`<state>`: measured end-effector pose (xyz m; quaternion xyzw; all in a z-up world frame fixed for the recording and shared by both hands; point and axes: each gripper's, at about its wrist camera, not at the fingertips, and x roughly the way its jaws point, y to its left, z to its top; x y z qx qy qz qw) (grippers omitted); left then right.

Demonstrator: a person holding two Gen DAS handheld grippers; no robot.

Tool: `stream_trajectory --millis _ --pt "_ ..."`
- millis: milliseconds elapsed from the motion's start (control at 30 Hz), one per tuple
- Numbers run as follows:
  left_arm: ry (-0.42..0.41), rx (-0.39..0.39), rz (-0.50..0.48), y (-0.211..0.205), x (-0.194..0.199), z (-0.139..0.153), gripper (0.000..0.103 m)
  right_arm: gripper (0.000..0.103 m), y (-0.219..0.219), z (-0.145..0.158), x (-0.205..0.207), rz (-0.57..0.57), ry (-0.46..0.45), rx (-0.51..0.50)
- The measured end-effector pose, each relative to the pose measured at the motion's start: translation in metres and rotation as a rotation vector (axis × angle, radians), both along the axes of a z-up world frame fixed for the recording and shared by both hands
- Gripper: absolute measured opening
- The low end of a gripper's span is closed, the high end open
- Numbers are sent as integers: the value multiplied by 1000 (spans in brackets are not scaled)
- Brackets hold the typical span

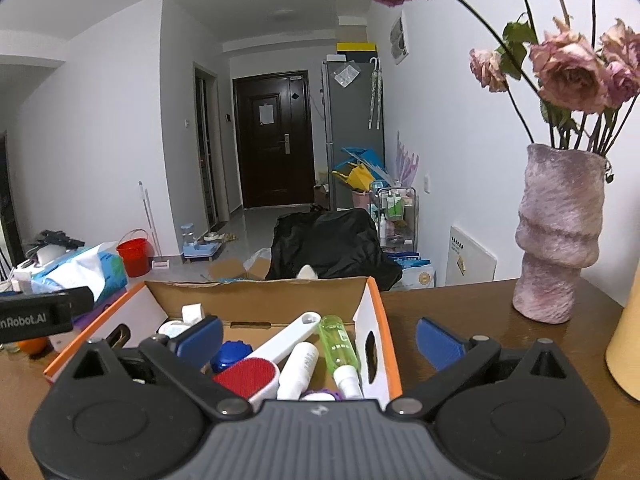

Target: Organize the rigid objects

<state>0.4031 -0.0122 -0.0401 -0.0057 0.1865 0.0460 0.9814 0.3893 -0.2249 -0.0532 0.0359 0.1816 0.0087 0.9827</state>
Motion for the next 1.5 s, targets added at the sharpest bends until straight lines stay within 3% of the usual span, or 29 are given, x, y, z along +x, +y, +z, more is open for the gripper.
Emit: stream_trajectory --millis 533,1500 --pt "27 2 -41 -6 -93 8 103 103 -7 13 -106 28 -4 -29" --pt "41 -1 -48 -10 -330 15 103 103 -16 17 -349 31 -52 -27"
